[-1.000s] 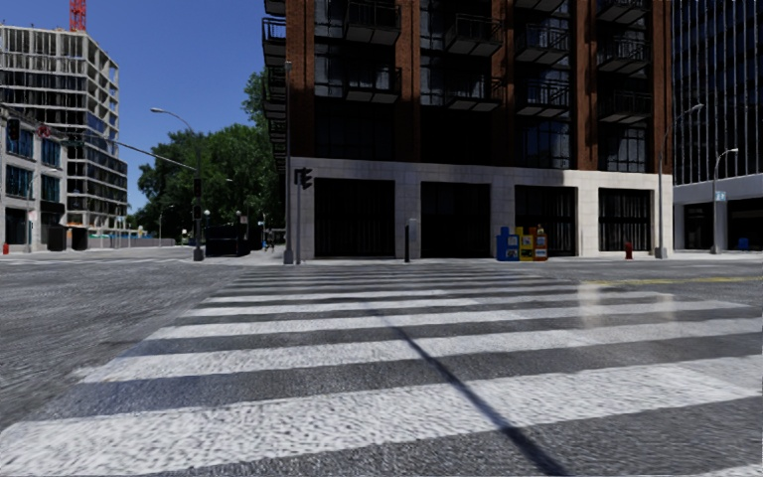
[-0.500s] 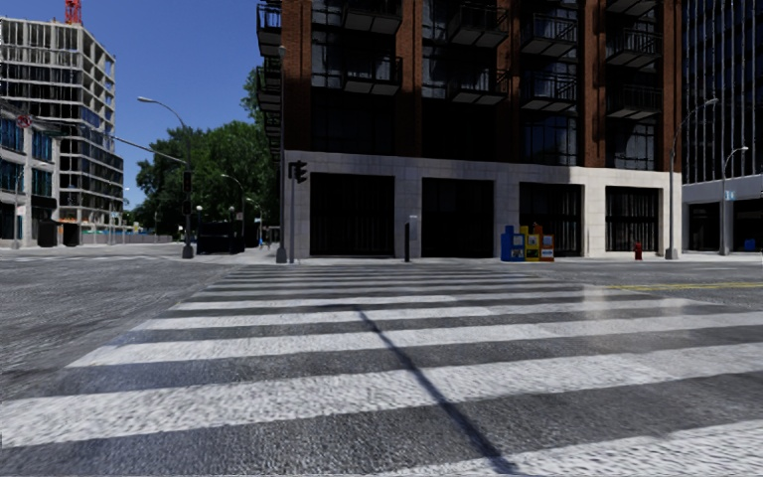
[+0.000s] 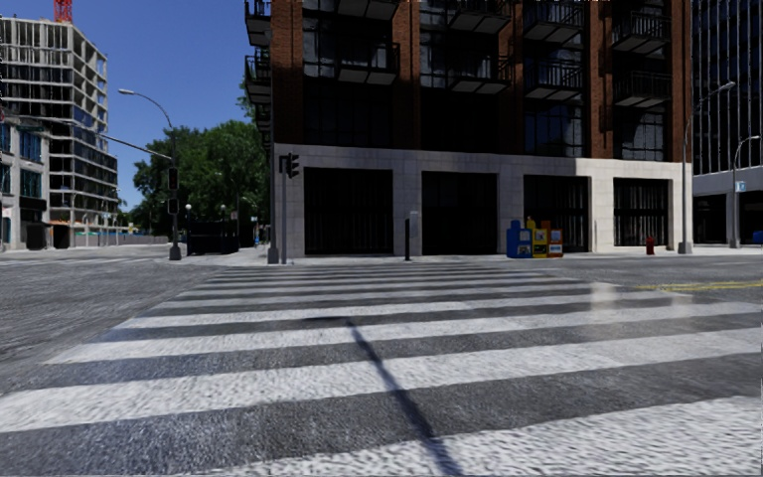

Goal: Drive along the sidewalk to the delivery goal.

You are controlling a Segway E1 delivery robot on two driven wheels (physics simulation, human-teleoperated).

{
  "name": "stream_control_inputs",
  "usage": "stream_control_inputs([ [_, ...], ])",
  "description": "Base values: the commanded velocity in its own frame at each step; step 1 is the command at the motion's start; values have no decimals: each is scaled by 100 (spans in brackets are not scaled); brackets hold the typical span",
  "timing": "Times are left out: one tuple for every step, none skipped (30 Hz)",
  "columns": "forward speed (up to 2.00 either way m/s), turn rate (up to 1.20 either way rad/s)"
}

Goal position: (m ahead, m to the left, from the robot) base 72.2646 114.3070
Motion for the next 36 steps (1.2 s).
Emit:
stream_control_inputs([
  [200,0],
  [200,0],
  [200,0],
  [200,0],
  [200,0],
  [200,0],
  [200,0],
  [200,0],
  [200,0],
  [200,0],
  [200,0],
  [200,0],
  [200,0],
  [200,0],
  [200,0],
  [200,0],
  [200,0],
  [200,0],
  [200,0],
  [200,0],
  [200,0],
  [200,0],
  [200,0],
  [200,0],
  [200,0],
  [200,0],
  [200,0],
  [200,0],
  [200,0],
  [200,0],
  [200,0],
  [200,0],
  [200,0],
  [200,0],
  [200,0],
  [200,0],
])
